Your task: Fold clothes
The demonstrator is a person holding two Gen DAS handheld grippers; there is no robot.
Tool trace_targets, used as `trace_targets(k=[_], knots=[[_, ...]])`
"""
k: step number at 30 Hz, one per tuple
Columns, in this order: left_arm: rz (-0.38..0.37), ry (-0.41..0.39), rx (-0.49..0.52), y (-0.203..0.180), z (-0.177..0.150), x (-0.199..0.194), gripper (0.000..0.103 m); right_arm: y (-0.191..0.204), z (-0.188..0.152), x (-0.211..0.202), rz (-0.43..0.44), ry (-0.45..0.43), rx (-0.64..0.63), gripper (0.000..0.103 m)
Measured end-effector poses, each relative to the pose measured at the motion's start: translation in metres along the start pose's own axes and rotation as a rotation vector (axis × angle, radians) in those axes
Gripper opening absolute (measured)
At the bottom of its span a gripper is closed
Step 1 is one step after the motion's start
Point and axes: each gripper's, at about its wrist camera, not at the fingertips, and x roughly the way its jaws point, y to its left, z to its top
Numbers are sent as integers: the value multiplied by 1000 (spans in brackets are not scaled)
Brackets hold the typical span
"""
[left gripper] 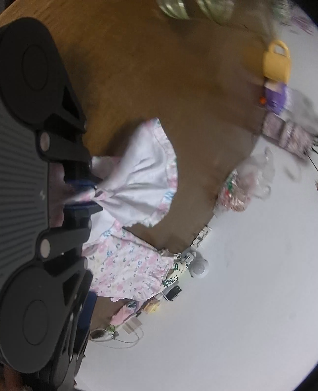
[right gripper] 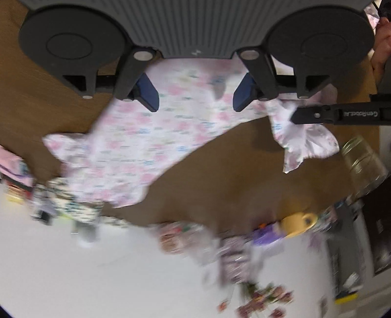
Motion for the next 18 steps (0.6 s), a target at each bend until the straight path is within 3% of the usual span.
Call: trace_targets(k=[2,4,5,6,8,9,10,12,14,18], knots=[[-16,-8,-27,10,1,-3,24,12,3,9,37,14,-28,66],[-19,-28,-46,18,6,-9,46,24,3,16,66,24,-60,66],[-19,-43,-44,19,10,-10,53,29,1,21,62,32,-78,62],[-12,-51,-24,17,12,-9,60,32,-1,28,44,48,-91,47],[0,-65,17,14,15,-7,55,32,-6,34,17,69,-81,25],[13,-58,44,11,16,-3,27,29,-6,29,14,53,-62,4],[23,-42,67,6,17,2,3,27,-7,25,10,38,-43,1],[43,-8,111,-3,17,11,2,21,-8,11,-24,-8,-12,1],[60,-7,123,-8,15,14,2,12,-10,-12,-122,-81,8,1],[101,-12,103,0,13,12,2,-25,-40,-65,-286,-146,171,1]])
